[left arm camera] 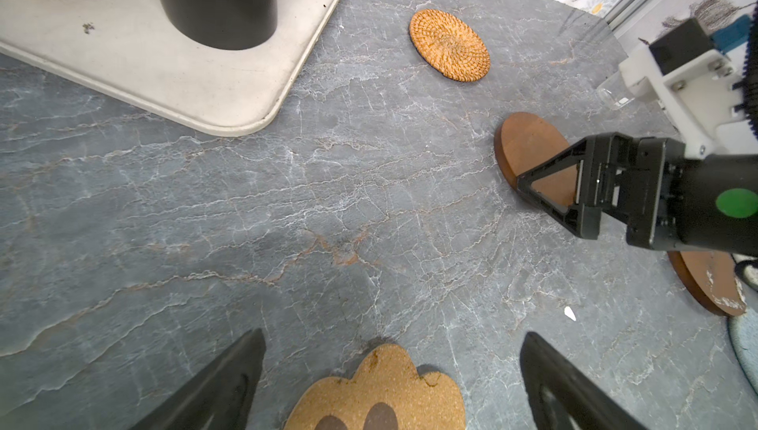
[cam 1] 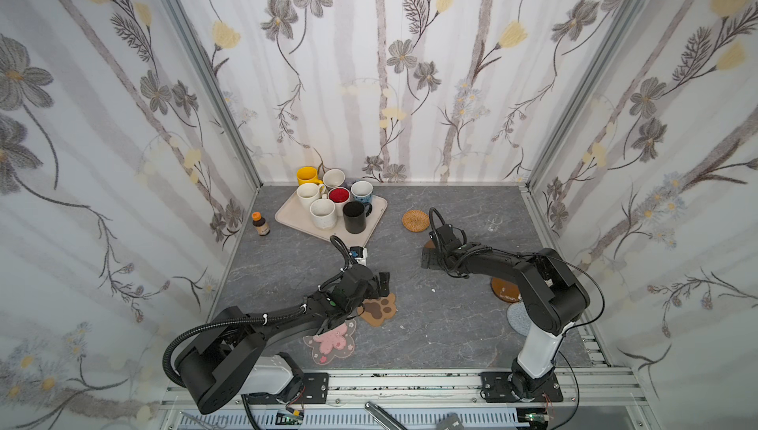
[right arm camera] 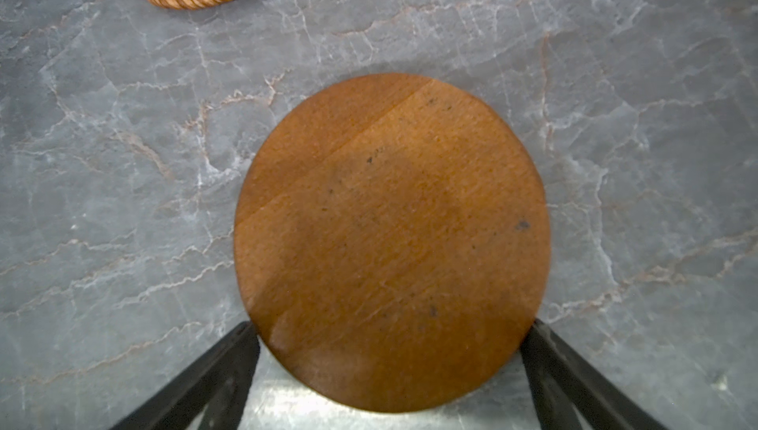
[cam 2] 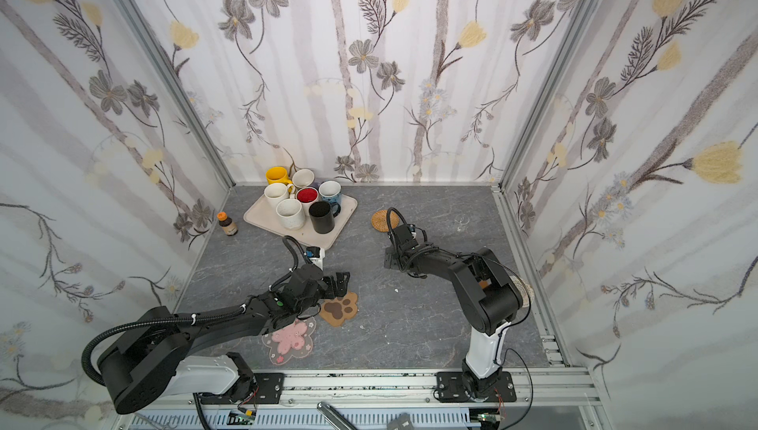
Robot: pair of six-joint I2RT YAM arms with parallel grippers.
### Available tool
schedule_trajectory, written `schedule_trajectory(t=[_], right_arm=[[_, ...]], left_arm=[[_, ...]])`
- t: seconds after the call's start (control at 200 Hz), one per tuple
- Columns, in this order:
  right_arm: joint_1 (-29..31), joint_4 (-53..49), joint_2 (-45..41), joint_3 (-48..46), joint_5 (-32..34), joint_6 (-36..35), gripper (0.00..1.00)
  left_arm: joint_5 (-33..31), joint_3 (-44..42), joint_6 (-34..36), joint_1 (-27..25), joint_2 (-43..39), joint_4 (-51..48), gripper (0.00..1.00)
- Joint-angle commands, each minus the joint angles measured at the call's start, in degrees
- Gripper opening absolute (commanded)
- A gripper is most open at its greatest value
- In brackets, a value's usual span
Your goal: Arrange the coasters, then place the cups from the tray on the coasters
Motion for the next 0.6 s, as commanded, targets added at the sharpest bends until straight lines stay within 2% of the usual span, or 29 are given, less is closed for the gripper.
schedule_trajectory(t=[0.0,0.18,0.595], right_arm=[[-0.3,-2.6,1.9,2.4,-2.1,-1.0,1.00],[-1.0,-5.1,4.8,6.1,-2.2,-2.3,1.00],[-4.1,-11.9,10.0,15.0,-6.7,-4.2,0.99]], left_arm=[[0.0,0.7,0.5,0.3,1.1,2.1,1.00],[0.7,1.8,1.0,0.5,3.5,2.7,1.00],[2.4,2.3,1.3,0.7,7.1,5.0,1.00]])
